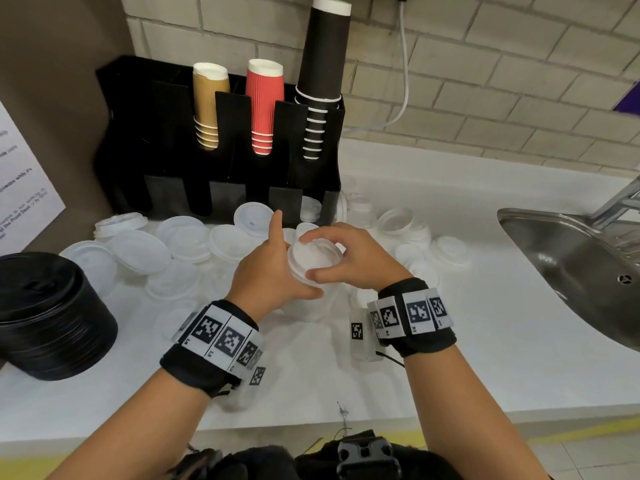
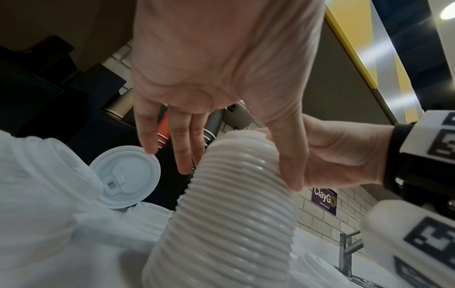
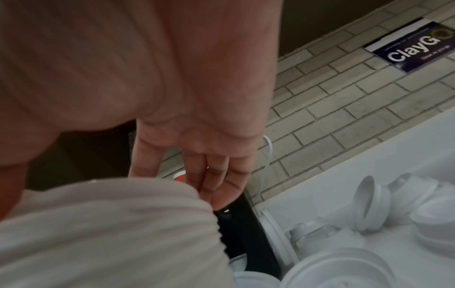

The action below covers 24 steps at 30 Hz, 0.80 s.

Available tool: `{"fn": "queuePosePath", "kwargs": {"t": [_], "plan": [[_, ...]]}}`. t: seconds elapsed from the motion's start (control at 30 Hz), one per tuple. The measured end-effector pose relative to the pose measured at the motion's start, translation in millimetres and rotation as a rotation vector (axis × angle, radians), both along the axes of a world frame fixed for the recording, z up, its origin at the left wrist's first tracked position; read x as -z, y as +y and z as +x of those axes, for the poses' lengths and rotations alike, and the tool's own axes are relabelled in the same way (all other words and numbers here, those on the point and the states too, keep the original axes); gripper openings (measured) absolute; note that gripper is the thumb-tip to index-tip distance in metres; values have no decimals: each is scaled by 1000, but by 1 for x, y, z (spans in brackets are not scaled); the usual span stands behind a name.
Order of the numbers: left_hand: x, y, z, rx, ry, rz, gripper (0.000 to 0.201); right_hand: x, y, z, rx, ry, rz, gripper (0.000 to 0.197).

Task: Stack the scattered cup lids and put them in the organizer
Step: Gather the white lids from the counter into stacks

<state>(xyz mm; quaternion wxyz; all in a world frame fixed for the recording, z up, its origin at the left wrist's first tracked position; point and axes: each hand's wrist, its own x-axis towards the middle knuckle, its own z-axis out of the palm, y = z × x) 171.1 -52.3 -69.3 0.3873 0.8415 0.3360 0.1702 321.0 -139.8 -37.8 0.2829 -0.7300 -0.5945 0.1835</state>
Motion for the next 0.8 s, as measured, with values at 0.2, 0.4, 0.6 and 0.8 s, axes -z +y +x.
{"fn": "queuePosePath", "kwargs": {"t": [0.2,0.4,0.6,0.8], "plan": [[-2,-2,-2,17,41,22,121,1,0,-3,-2,-50,-9,54],[-10,3,-2,88,14,-5,68,3,-7,4,-13,120,-37,55],[-11,10,0,68,93,29,69,-8,-28,87,425,335,74,31],[-10,9,0,46,102,31,67,9,-44,200,856,-128,-467,50]]}}
